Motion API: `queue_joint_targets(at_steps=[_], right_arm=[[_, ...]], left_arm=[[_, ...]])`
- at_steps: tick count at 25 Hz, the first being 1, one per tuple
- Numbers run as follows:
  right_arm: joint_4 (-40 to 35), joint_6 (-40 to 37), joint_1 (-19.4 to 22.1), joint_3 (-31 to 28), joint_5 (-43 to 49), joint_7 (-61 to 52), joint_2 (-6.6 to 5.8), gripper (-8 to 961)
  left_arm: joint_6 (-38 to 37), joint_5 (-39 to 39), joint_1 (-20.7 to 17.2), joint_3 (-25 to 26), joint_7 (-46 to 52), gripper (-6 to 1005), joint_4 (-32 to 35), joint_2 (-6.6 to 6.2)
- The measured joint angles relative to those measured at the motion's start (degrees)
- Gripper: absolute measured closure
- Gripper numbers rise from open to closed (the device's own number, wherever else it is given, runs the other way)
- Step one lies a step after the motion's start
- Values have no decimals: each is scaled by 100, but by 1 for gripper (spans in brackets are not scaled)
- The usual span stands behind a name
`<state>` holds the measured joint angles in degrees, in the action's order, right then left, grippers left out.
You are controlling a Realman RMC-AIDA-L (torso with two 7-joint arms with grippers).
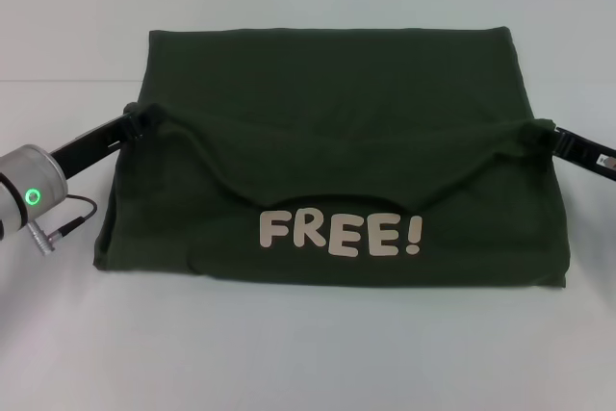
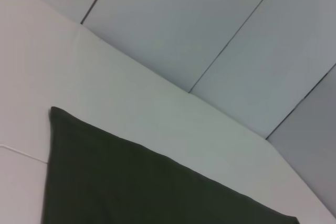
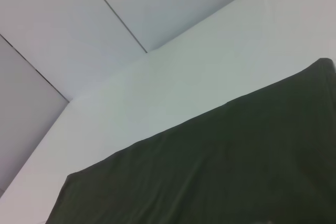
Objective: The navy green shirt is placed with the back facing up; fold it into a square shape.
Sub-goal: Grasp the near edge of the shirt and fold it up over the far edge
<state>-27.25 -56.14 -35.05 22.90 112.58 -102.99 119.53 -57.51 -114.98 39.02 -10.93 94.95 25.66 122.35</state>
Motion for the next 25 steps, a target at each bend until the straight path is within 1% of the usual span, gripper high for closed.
queue_joint_targets(at_steps=[4,9,15,23,25], right_arm=[[8,25,-41,-1,-5,6,0,752],[10,93,-111,-4,-28,8,0,747],[9,169,-169,2,-28,36,0,741],[64,238,-186,4,-83,107,0,733],[74,281,-187,4,-87,107,6,731]], left_arm=[[89,49,41,25,-70,965,0,34],[125,289,35,11,-134,966,4,35],[166,357,38,4,-222,966,2,38],[357,385,57,-40,-413,966,-45,91],[363,461,60,-40,-530,966,-67,121]])
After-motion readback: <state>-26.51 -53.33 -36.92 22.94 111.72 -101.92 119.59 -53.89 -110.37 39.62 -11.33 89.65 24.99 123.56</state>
